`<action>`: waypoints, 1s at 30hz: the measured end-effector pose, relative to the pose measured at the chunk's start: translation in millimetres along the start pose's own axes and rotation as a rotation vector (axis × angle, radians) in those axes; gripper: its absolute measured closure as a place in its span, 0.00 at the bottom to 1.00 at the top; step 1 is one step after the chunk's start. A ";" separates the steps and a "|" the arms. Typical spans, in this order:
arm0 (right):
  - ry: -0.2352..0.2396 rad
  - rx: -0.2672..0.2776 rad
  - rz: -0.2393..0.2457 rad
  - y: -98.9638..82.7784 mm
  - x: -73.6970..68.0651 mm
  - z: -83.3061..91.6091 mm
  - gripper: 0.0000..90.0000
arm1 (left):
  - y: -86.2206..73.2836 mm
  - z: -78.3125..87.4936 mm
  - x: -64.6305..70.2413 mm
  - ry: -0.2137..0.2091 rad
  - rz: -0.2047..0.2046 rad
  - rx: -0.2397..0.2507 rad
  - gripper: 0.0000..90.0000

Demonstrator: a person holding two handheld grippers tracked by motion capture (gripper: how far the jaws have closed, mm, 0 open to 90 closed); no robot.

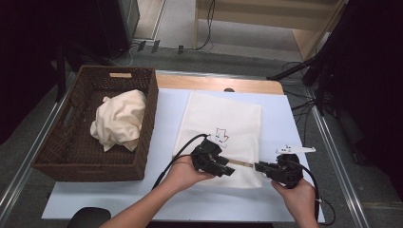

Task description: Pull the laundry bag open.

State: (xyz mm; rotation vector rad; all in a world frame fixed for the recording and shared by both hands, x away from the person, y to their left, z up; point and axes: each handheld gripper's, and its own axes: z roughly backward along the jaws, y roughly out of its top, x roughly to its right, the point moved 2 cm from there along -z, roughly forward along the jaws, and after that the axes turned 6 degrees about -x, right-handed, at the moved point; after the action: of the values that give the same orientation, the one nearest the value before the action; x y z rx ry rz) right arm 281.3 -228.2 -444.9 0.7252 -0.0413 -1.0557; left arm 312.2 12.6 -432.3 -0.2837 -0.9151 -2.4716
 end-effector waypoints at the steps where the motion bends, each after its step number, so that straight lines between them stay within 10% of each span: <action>1: 0.002 -0.002 0.004 0.5 -1.2 -0.7 0.93 | -0.1 -1.3 -0.3 0.003 -0.002 -0.002 0.60; 30: 0.061 0.026 0.116 7.1 -33.0 -4.9 0.94 | -1.8 -15.4 -1.2 0.036 -0.029 -0.001 0.68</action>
State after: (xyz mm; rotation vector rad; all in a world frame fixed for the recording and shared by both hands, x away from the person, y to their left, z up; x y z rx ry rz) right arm 271.6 -197.1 -434.8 0.7690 -0.0443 -0.9231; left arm 311.8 4.1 -445.3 -0.2270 -0.9084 -2.4956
